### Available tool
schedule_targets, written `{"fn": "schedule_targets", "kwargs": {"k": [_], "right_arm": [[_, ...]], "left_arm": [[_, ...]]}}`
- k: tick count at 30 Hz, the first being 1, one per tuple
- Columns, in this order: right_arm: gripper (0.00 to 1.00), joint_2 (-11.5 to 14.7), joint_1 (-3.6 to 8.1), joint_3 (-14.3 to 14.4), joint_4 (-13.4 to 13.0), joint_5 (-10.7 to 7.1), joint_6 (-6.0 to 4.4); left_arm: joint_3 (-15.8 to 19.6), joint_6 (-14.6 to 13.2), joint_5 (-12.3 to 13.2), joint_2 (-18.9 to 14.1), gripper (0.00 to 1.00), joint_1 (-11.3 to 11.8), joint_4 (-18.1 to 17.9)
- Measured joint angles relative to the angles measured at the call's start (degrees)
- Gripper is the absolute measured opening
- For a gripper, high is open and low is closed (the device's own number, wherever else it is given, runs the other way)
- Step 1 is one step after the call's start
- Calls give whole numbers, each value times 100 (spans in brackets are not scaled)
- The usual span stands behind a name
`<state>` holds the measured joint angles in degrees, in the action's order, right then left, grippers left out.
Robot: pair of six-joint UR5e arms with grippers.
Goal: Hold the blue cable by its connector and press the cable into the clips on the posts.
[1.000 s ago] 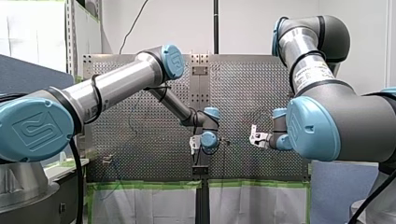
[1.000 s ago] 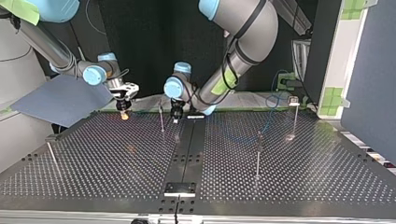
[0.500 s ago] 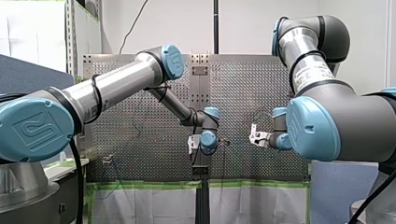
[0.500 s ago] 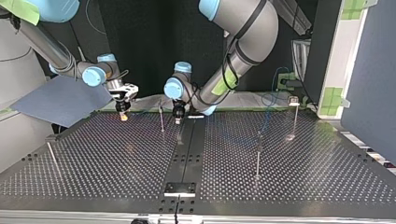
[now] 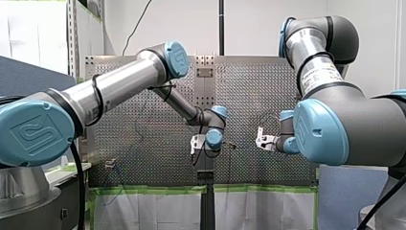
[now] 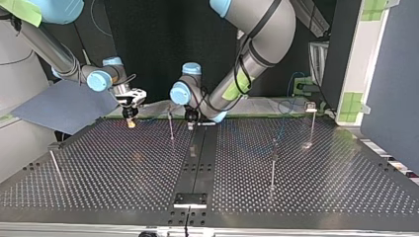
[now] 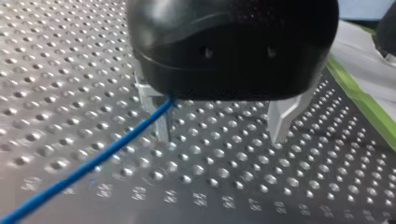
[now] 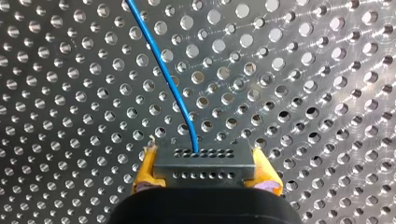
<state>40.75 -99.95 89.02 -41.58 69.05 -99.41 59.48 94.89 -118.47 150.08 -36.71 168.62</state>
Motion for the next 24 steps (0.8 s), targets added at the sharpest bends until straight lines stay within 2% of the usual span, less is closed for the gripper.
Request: {"fn": "schedule_targets", "kwargs": {"k": [5, 12, 16, 24], "right_arm": [[0, 0, 12, 1, 5, -4, -8], [0, 0, 34, 4, 36, -5, -10], [0, 0, 55, 5, 59, -5, -10], [0, -2, 87, 6, 93, -5, -10]], "left_arm": [[6, 69, -8, -248, 100, -78, 272], [114, 150, -213, -380, 100, -428, 618], [304, 161, -306, -387, 100, -613, 571], [655, 169, -333, -389, 100, -786, 215]]}}
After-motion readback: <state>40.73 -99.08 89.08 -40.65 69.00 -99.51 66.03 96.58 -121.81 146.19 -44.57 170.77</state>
